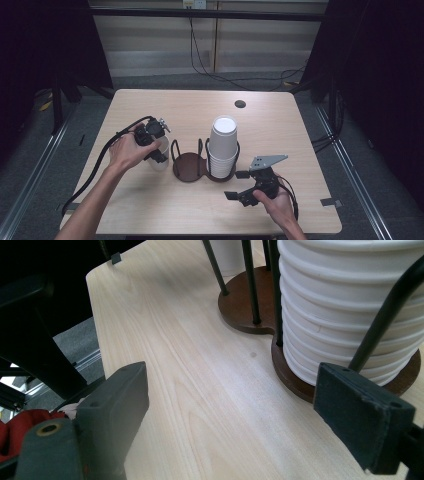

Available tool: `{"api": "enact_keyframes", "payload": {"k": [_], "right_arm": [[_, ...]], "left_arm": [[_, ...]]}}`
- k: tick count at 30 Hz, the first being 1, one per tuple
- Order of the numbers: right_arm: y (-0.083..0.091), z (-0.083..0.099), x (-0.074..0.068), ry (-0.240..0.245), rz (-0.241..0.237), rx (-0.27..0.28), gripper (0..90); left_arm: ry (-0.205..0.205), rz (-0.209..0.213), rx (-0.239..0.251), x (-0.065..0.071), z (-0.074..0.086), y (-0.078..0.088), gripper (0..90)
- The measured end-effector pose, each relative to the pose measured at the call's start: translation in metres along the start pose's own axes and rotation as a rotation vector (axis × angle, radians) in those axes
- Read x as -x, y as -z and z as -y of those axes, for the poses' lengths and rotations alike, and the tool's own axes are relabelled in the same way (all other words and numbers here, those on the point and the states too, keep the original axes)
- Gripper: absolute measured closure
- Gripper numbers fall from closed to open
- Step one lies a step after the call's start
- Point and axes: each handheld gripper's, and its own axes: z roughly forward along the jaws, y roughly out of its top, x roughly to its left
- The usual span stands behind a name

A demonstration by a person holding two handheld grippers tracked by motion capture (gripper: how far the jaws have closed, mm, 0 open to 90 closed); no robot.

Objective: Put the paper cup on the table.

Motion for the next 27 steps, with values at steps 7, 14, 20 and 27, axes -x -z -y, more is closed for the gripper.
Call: {"api": "enact_keyframes", "payload": {"k": [7, 14, 20, 27], "right_arm": [[-0.001, 0.0, 0.0, -0.002, -0.003, -0.002, 14.8], [0.0, 0.0, 0.0, -0.003, -0.002, -0.001, 14.8], [0.0, 0.0, 0.0, -0.006, 0.002, -0.001, 14.8], [-0.002, 0.0, 0.001, -0.004, 0.001, -0.005, 14.8]], "left_arm": [[-0.006, 0.035, 0.018, -0.003, 0.009, -0.004, 7.7], [-0.003, 0.042, 0.048, -0.005, 0.018, -0.005, 8.2], [0.015, 0.063, 0.065, -0.009, 0.029, -0.005, 7.9], [0.041, 0.095, 0.099, -0.011, 0.047, -0.005, 11.7]]}}
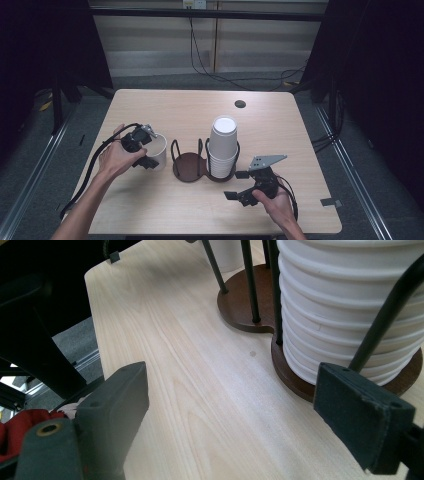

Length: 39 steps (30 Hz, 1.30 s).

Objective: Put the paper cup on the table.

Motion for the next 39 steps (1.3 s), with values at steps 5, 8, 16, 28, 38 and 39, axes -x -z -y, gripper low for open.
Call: {"api": "enact_keyframes", "payload": {"k": [5, 8, 16, 28, 38, 39], "right_arm": [[0.001, 0.0, 0.0, -0.002, 0.004, 0.003, 14.8], [0.001, 0.0, 0.001, -0.003, 0.005, 0.003, 14.8], [0.002, 0.001, 0.001, -0.006, 0.015, 0.006, 14.8], [0.004, 0.001, 0.001, -0.008, 0.021, 0.013, 14.8], [0.005, 0.002, 0.002, -0.013, 0.024, 0.013, 14.8], [0.006, 0.002, 0.002, -0.013, 0.024, 0.015, 14.8]], "left_arm": [[0.032, 0.023, 0.045, 0.0, 0.013, 0.002, 16.0], [0.042, 0.031, 0.07, 0.001, 0.019, 0.006, 15.7], [0.1, -0.005, 0.139, 0.004, 0.038, 0.015, 16.1], [0.123, 0.004, 0.23, 0.02, 0.062, 0.02, 18.2], [0.135, 0.017, 0.383, 0.043, 0.075, 0.023, 25.8], [0.134, 0.015, 0.403, 0.046, 0.076, 0.024, 25.7]]}}
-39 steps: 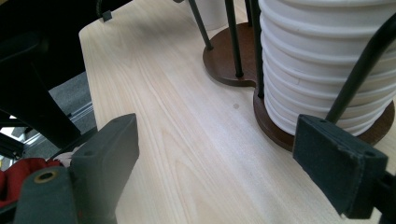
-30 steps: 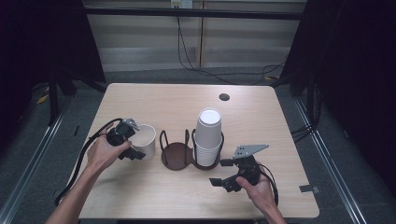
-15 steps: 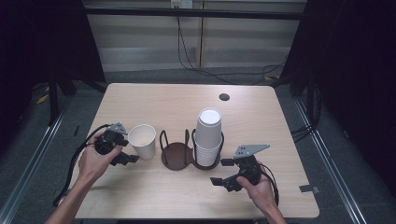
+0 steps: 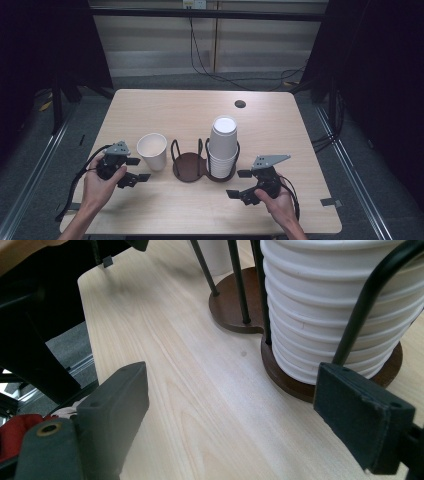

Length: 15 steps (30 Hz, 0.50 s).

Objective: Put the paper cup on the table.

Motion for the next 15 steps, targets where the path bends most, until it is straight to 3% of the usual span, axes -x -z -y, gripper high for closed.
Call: {"api": "enact_keyframes", "payload": {"k": [8, 14, 15], "right_arm": [[0.001, 0.0, 0.001, -0.002, 0.001, 0.004, 14.8], [0.001, 0.001, 0.002, -0.004, 0.003, 0.006, 14.8], [0.001, 0.001, 0.002, -0.007, 0.001, 0.006, 14.8]], "left_arm": [[-0.022, 0.014, 0.088, 0.018, 0.004, 0.01, 24.7], [-0.009, 0.01, 0.168, 0.027, 0.009, 0.02, 24.8], [0.011, 0.021, 0.182, 0.028, 0.01, 0.022, 24.7]]}}
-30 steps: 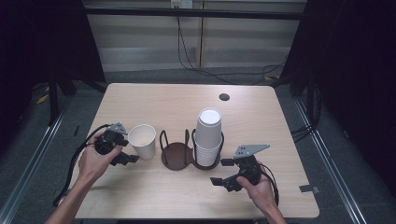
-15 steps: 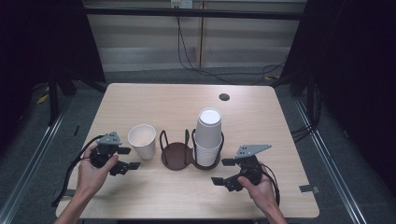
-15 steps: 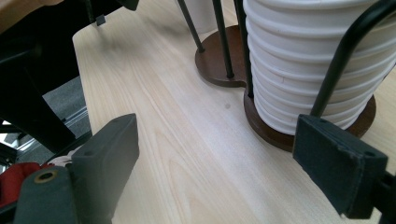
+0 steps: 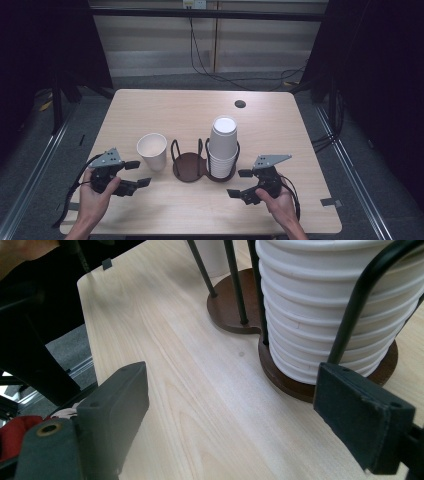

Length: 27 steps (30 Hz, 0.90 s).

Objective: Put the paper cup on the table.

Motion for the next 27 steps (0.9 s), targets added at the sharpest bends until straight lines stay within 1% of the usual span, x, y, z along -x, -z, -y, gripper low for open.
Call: {"api": "enact_keyframes", "payload": {"k": [1, 2, 4, 5, 10, 13, 14, 15, 16, 17, 19, 22, 23, 25, 27], "right_arm": [[0.0, 0.0, 0.0, 0.0, -0.002, -0.001, 14.8], [0.0, 0.0, 0.0, 0.0, -0.002, 0.0, 14.8], [0.0, 0.0, 0.0, 0.001, -0.001, 0.001, 14.8], [0.0, 0.0, 0.0, -0.001, -0.002, 0.001, 14.8], [0.001, 0.0, 0.0, 0.001, 0.0, 0.006, 14.8], [0.002, 0.0, 0.0, 0.004, -0.001, 0.007, 14.8], [0.002, 0.0, -0.001, 0.006, -0.001, 0.007, 14.8], [0.002, 0.0, -0.001, 0.006, 0.0, 0.007, 14.8], [0.002, 0.0, -0.001, 0.005, -0.001, 0.009, 14.8], [0.002, 0.0, -0.001, 0.005, -0.001, 0.011, 14.8], [0.003, 0.0, -0.001, 0.009, -0.001, 0.019, 14.6], [0.003, 0.0, -0.001, 0.015, 0.003, 0.03, 14.6], [0.003, 0.0, -0.002, 0.018, 0.003, 0.032, 14.6], [0.003, 0.0, -0.002, 0.024, 0.007, 0.041, 14.6], [0.001, 0.001, -0.003, 0.027, 0.006, 0.043, 14.6]], "left_arm": [[0.007, 0.002, 0.008, 0.002, 0.001, 0.001, 24.6], [-0.003, -0.002, 0.012, 0.004, 0.001, 0.002, 24.6], [0.002, -0.012, 0.025, 0.01, 0.001, 0.001, 24.5], [-0.003, -0.012, 0.027, 0.012, 0.001, 0.002, 24.5], [-0.009, -0.011, 0.094, 0.028, 0.0, -0.001, 23.4], [0.005, 0.013, 0.118, 0.032, 0.001, -0.006, 22.0], [0.002, 0.019, 0.138, 0.035, 0.002, -0.01, 21.3], [-0.002, 0.025, 0.145, 0.037, 0.004, -0.013, 20.0], [-0.006, 0.035, 0.147, 0.039, 0.005, -0.016, 19.1], [-0.001, 0.052, 0.152, 0.042, 0.006, -0.02, 18.7], [0.011, 0.071, 0.158, 0.045, 0.008, -0.028, 18.5], [0.0, 0.062, 0.142, 0.049, 0.008, -0.035, 18.5], [-0.006, 0.074, 0.127, 0.049, 0.008, -0.037, 18.4], [-0.025, 0.048, 0.122, 0.053, 0.008, -0.042, 15.6], [-0.031, 0.046, 0.113, 0.056, 0.009, -0.047, 16.0]]}}
